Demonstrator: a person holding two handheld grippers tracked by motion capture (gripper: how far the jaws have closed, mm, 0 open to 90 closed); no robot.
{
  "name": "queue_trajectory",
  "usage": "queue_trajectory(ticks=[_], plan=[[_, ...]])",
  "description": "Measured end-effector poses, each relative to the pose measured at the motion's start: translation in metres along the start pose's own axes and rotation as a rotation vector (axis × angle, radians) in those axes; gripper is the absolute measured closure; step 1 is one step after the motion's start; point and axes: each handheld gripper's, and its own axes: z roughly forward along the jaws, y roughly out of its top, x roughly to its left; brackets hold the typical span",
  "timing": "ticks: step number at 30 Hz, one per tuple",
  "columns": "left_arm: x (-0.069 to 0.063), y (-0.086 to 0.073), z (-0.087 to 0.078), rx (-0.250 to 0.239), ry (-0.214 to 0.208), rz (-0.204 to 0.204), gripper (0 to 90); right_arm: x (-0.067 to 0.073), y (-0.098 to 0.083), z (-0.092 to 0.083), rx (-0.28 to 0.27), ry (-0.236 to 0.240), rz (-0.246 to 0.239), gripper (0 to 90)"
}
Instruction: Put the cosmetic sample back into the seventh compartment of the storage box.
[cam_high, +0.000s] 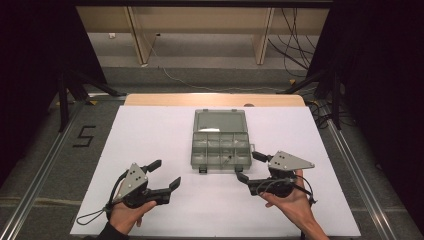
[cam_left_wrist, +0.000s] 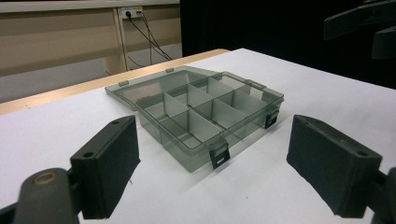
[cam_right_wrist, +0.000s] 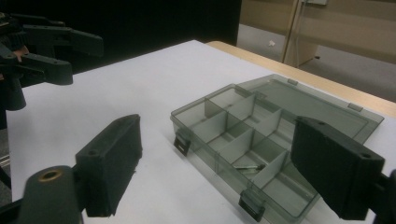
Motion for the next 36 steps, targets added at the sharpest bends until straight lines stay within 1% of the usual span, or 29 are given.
queue_trajectory(ticks=[1,2,3,4,5,6,7,9,11,12,13,14,16,17,18,19,21,22,24,25,26,28,29,30,31,34,36], plan=[[0.000,0.000,0.000,0.000,0.000,-0.001,15.9,0.000,-0.001,-0.001,0.003,0.000,-0.002,17.0],[0.000,0.000,0.000,0.000,0.000,0.001,15.9,-0.001,-0.002,-0.002,-0.003,-0.024,-0.022,17.0],[0.000,0.000,0.000,-0.001,-0.001,0.000,15.9,-0.001,-0.003,-0.004,0.002,-0.023,-0.012,17.0],[0.000,0.000,0.000,0.000,-0.001,0.000,15.9,-0.001,-0.004,-0.004,-0.005,-0.016,-0.010,17.0],[0.000,0.000,0.000,0.000,-0.001,-0.002,15.9,0.000,-0.006,-0.006,-0.011,-0.023,0.000,17.0],[0.000,0.000,0.000,-0.001,-0.001,-0.004,15.9,0.000,-0.006,-0.006,-0.011,-0.023,0.000,17.0],[0.000,0.000,0.000,-0.001,-0.001,-0.004,15.9,0.000,-0.007,-0.007,-0.026,-0.022,-0.004,16.9],[0.000,0.000,0.000,0.000,-0.001,-0.004,15.9,0.000,-0.007,-0.008,-0.025,-0.023,-0.009,16.7],[0.000,0.000,0.000,0.000,-0.001,-0.005,15.9,0.001,-0.009,-0.009,-0.035,-0.026,-0.026,16.6],[0.000,0.000,0.000,0.000,0.000,-0.005,15.9,0.002,-0.011,-0.009,-0.033,-0.021,-0.010,16.5],[0.000,-0.001,0.000,0.000,0.000,-0.005,15.9,0.002,-0.011,-0.011,-0.022,-0.021,-0.009,16.5],[0.000,-0.001,0.000,0.000,0.000,-0.004,15.9,0.002,-0.013,-0.011,-0.038,-0.030,-0.025,16.5],[0.000,0.000,0.000,0.000,0.001,-0.004,15.9,0.003,-0.016,-0.011,-0.023,-0.016,0.001,16.4],[0.000,0.000,0.000,0.001,0.001,-0.002,15.9,0.004,-0.016,-0.013,-0.014,-0.024,0.002,16.4],[0.000,0.000,0.000,0.001,0.001,-0.002,15.9,0.004,-0.018,-0.013,-0.023,-0.031,0.001,16.3],[0.000,0.000,0.000,0.000,0.001,-0.003,16.0,0.003,-0.018,-0.014,-0.029,-0.035,-0.013,16.2],[0.000,0.000,0.000,0.000,0.001,-0.003,15.9,0.004,-0.020,-0.016,-0.012,-0.032,0.002,16.2],[0.000,0.000,0.000,0.000,0.001,-0.003,15.9,0.004,-0.021,-0.015,-0.018,-0.033,0.006,16.2],[0.000,0.000,0.000,0.000,0.001,-0.003,15.9,0.003,-0.021,-0.017,-0.028,-0.041,-0.009,16.2],[0.000,0.000,0.000,0.000,0.001,-0.003,16.0,0.004,-0.021,-0.018,-0.018,-0.030,0.006,16.2],[0.000,0.000,0.000,0.001,0.001,-0.002,15.9,0.004,-0.022,-0.018,-0.015,-0.030,0.010,16.2],[0.000,0.000,0.000,0.001,0.002,-0.002,15.9,0.005,-0.023,-0.018,-0.028,-0.028,0.017,16.2],[0.000,0.000,0.000,0.000,0.002,-0.003,15.9,0.004,-0.024,-0.018,-0.037,-0.047,-0.006,16.2],[0.000,0.000,0.000,0.000,0.001,-0.003,16.0,0.005,-0.024,-0.019,-0.027,-0.043,0.005,16.2],[0.000,0.000,0.000,0.001,0.001,-0.001,15.9,0.005,-0.024,-0.020,-0.021,-0.039,0.006,16.1],[0.000,0.000,0.000,0.000,0.001,-0.002,15.9,0.005,-0.025,-0.019,-0.035,-0.036,0.013,16.1],[0.000,0.000,0.000,0.001,0.000,-0.002,15.9,0.005,-0.024,-0.022,-0.030,-0.045,0.013,16.1]])
